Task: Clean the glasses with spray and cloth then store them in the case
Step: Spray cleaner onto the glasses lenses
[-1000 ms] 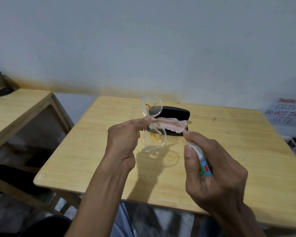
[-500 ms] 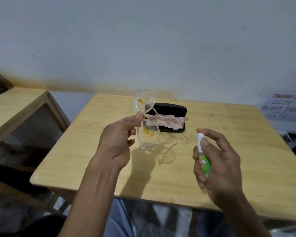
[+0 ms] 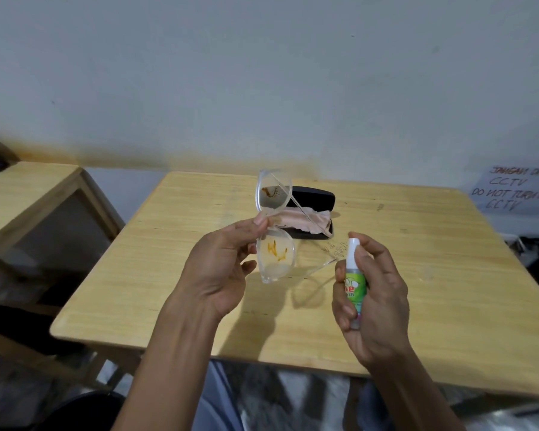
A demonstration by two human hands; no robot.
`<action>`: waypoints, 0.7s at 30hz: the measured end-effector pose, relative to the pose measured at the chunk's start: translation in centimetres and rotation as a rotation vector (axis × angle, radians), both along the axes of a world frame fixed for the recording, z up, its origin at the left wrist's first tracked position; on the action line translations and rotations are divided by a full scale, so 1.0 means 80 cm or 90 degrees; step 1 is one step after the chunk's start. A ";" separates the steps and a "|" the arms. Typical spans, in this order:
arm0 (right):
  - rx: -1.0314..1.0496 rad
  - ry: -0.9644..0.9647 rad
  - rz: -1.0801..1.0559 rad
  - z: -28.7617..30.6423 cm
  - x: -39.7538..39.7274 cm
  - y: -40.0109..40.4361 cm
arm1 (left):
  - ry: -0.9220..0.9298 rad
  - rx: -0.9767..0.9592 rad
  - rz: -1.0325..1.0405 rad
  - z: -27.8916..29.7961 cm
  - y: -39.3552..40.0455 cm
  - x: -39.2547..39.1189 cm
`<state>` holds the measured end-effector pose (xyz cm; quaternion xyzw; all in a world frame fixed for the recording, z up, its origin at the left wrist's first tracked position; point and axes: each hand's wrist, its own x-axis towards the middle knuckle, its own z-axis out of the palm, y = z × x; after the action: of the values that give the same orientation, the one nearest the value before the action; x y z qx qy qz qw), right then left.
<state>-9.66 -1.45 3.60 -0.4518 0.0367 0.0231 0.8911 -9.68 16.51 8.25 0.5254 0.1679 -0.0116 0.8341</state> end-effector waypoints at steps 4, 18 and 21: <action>-0.006 -0.016 -0.038 0.016 0.010 0.000 | -0.027 0.037 -0.028 -0.007 -0.003 -0.003; -0.146 -0.084 -0.205 0.028 0.038 -0.036 | -0.044 0.201 0.097 -0.012 0.010 -0.012; -0.291 -0.097 -0.240 0.021 0.045 -0.049 | -0.051 0.251 0.150 -0.018 0.020 -0.008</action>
<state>-6.02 -5.36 5.26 -0.6261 0.0575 -0.1852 0.7552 -10.35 18.12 6.79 0.6547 0.1938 0.1398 0.7171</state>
